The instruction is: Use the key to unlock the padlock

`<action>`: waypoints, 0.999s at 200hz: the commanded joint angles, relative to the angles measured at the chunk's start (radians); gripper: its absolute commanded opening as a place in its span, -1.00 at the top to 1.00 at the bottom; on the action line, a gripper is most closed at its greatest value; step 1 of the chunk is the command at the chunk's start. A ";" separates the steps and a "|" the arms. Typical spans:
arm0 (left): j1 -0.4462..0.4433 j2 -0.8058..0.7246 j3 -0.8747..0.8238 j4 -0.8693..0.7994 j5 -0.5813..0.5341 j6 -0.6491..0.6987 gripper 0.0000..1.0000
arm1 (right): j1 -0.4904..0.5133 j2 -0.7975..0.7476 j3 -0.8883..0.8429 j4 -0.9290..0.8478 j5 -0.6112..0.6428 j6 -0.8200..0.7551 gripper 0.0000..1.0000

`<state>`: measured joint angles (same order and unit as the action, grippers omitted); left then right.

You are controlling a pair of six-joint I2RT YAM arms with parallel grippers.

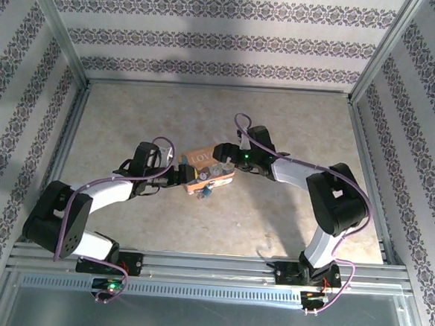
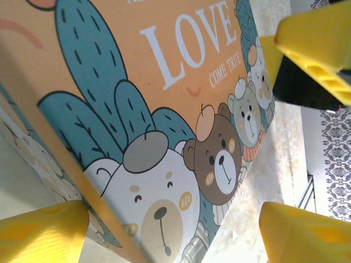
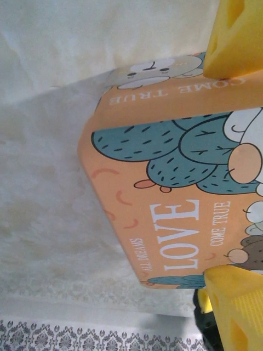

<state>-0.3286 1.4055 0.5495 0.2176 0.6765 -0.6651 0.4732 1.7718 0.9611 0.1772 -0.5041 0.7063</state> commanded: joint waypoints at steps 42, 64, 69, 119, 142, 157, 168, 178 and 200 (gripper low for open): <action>-0.030 -0.154 -0.029 -0.044 -0.102 -0.011 -0.66 | -0.059 -0.114 -0.052 0.024 -0.014 -0.054 -0.75; -0.028 -0.257 -0.015 -0.144 -0.169 0.020 -0.67 | -0.087 -0.247 -0.154 0.003 0.013 -0.056 -0.74; -0.028 -0.280 -0.013 -0.165 -0.179 0.026 -0.67 | -0.087 -0.278 -0.179 -0.003 0.019 -0.052 -0.74; -0.027 -0.381 0.070 -0.215 -0.131 0.035 -0.66 | 0.043 -0.539 -0.440 0.068 0.091 0.109 -0.51; -0.030 -0.304 0.136 -0.176 -0.060 0.019 -0.64 | 0.169 -0.612 -0.519 0.116 0.225 0.183 -0.46; -0.033 -0.234 0.178 -0.156 -0.037 0.016 -0.62 | 0.242 -0.620 -0.566 0.172 0.312 0.225 -0.42; -0.038 -0.180 0.208 -0.145 -0.015 0.019 -0.62 | 0.279 -0.604 -0.589 0.225 0.352 0.248 -0.32; -0.044 -0.129 0.235 -0.137 -0.007 0.018 -0.61 | 0.304 -0.574 -0.600 0.273 0.371 0.260 -0.26; -0.052 -0.031 0.277 -0.100 0.010 0.019 -0.60 | 0.350 -0.489 -0.595 0.360 0.398 0.271 -0.18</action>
<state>-0.3599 1.3003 0.7784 0.0624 0.6331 -0.6556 0.7837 1.2160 0.3733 0.3748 -0.2100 0.9260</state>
